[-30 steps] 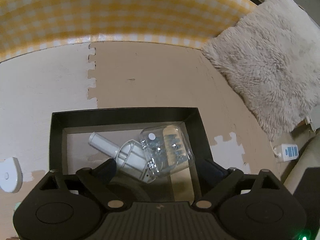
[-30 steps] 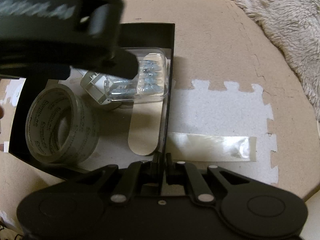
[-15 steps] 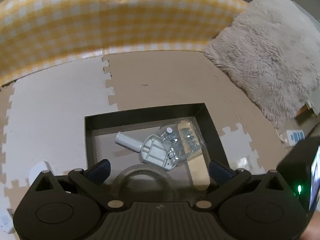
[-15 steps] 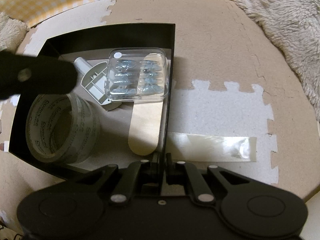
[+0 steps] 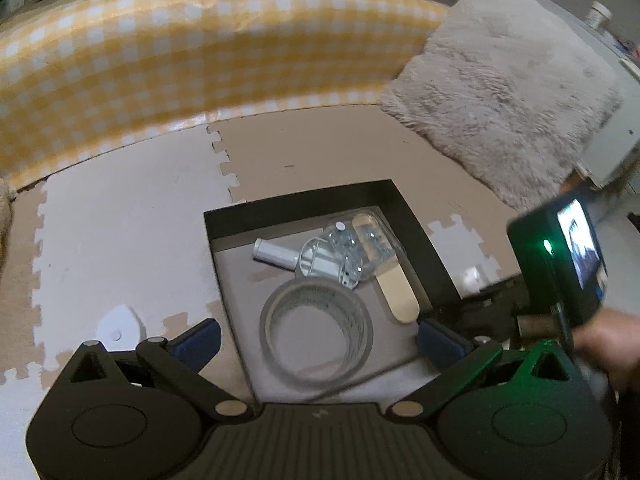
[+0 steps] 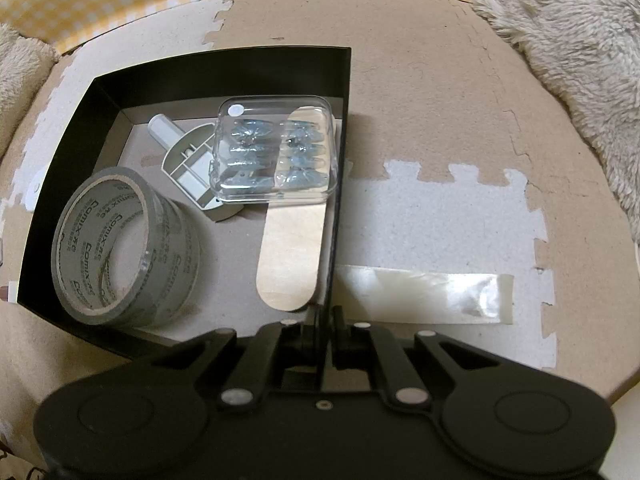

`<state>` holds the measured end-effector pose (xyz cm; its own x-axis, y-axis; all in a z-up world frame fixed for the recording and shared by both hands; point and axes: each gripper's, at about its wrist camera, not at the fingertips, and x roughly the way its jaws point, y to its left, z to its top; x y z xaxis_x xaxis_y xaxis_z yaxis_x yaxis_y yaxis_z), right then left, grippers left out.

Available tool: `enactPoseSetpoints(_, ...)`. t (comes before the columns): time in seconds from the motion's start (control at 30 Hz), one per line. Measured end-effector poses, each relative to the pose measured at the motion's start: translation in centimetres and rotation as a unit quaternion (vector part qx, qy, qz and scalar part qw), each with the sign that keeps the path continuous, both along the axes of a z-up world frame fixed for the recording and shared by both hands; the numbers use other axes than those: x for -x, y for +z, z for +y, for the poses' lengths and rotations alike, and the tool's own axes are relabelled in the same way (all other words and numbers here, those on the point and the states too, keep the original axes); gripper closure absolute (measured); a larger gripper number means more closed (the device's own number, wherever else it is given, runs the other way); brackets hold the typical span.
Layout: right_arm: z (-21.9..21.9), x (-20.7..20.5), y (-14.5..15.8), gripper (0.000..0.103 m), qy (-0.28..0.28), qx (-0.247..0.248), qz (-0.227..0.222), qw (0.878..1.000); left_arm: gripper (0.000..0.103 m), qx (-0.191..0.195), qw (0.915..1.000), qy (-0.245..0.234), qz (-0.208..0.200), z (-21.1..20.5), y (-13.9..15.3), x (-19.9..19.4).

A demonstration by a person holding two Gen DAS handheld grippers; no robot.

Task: Organize rigid objects
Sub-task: 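Move the left gripper to the white phone charger and grasp it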

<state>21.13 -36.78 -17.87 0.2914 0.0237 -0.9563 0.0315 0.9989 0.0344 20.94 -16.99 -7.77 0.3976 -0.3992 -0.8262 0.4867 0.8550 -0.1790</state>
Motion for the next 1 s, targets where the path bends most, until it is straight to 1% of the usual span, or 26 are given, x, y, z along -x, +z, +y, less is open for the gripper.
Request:
enactPoseSetpoints(0.1, 0.1, 0.0, 0.0, 0.097, 0.000, 0.000, 0.000, 1.000, 0.000, -0.003, 0.9999, -0.010, -0.006, 1.7, 0.2, 0.9)
enactPoseSetpoints(0.23, 0.1, -0.1, 0.0, 0.097, 0.001, 0.000, 0.000, 1.000, 0.000, -0.018, 0.9993, -0.009, -0.032, 4.5, 0.4, 1.8)
enactPoseSetpoints(0.43, 0.1, 0.0, 0.0, 0.097, 0.001, 0.000, 0.000, 1.000, 0.000, -0.015, 0.9984, 0.012, -0.053, 9.0, 0.9, 2.2)
enactPoseSetpoints(0.53, 0.1, 0.0, 0.0, 0.097, 0.001, 0.000, 0.000, 1.000, 0.000, -0.015, 0.9977, 0.025, -0.062, 11.2, 0.7, 2.2)
enactPoseSetpoints(0.67, 0.1, 0.0, 0.0, 0.097, 0.001, 0.000, 0.000, 1.000, 0.000, -0.013, 0.9976, 0.047, -0.048, 13.6, -0.3, 2.2)
enactPoseSetpoints(0.77, 0.1, 0.0, 0.0, 0.097, 0.001, 0.000, 0.000, 1.000, 0.000, -0.002, 0.9973, 0.069, -0.025, 15.6, -1.5, 2.2)
enactPoseSetpoints(0.83, 0.1, 0.0, 0.0, 0.097, 0.001, 0.000, 0.000, 1.000, 0.000, 0.004, 0.9963, 0.084, -0.016, 16.9, -2.2, 2.0)
enactPoseSetpoints(0.9, 0.1, 0.0, 0.0, 0.097, 0.001, 0.000, 0.000, 1.000, 0.000, 0.000, 0.9962, 0.084, -0.020, 18.0, -2.6, 1.5)
enactPoseSetpoints(1.0, 0.1, 0.0, 0.0, 0.097, 0.001, 0.000, 0.000, 1.000, 0.000, -0.027, 0.9961, 0.074, -0.039, 19.2, -3.2, 0.8)
